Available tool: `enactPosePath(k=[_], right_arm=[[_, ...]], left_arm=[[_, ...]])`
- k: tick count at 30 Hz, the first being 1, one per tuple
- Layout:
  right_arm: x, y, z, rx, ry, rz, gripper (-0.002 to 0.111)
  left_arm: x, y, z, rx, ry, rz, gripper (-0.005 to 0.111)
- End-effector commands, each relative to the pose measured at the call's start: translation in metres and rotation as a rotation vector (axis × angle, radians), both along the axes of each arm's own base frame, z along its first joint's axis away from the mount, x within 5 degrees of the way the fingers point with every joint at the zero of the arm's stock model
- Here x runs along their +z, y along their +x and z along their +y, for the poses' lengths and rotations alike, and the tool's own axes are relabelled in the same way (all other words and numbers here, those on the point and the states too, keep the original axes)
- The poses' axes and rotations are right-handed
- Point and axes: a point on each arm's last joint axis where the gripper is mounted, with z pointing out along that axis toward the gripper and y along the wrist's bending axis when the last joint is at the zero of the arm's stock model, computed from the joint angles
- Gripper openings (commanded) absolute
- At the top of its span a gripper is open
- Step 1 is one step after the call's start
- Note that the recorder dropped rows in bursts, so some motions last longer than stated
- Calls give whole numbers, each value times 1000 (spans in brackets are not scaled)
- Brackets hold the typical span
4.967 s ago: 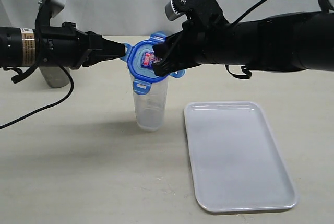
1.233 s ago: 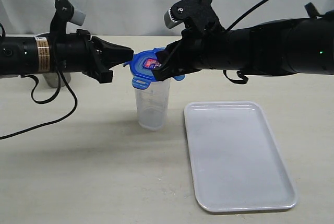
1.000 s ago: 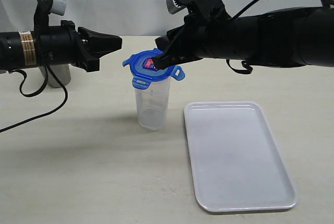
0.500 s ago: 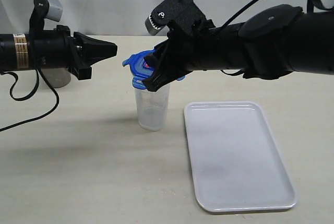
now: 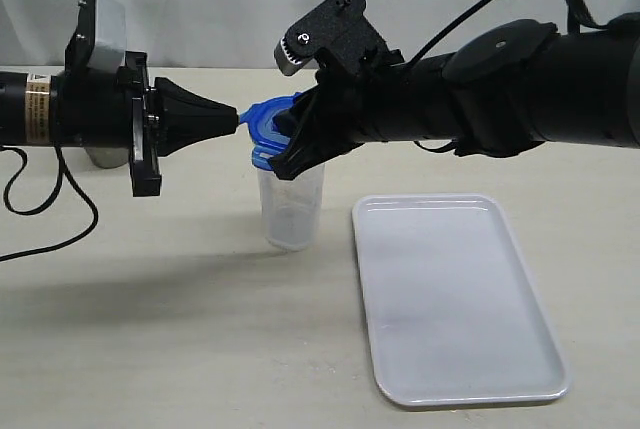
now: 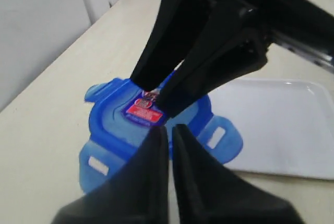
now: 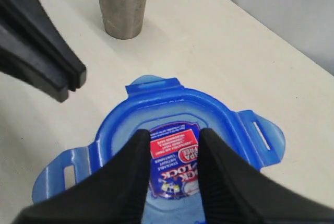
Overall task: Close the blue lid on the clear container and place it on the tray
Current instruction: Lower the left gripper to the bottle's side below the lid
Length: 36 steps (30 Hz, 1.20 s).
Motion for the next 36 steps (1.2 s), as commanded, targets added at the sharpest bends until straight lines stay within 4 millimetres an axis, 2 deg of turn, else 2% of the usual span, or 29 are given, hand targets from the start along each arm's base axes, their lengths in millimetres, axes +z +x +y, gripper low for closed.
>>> enactPosePath(k=[1, 7, 12, 17, 26, 29, 33, 34, 36], right_arm=[[-10, 1, 0, 7, -25, 15, 31], [-10, 1, 0, 4, -26, 12, 31], [-10, 1, 0, 4, -26, 12, 31], [-10, 1, 0, 4, -26, 12, 31], [-10, 1, 0, 1, -24, 14, 31], [-10, 1, 0, 1, -24, 14, 31], [-10, 1, 0, 1, -24, 14, 31], [-10, 1, 0, 1, -24, 14, 31], [-10, 1, 0, 1, -24, 14, 31]], left_arm=[[6, -3, -6, -53, -60, -52, 13], [-11, -3, -23, -59, 138, -14, 14], [-13, -6, -40, -92, 169, -16, 14], [-20, -2, -42, -17, 257, 4, 14], [-23, -1, -39, 5, 277, 43, 17], [-29, -2, -31, -11, 340, 57, 35], [-39, 2, -26, 23, 328, 90, 72], [-45, 5, -26, 46, 337, 96, 79], [-58, 9, -25, 72, 347, 109, 85]])
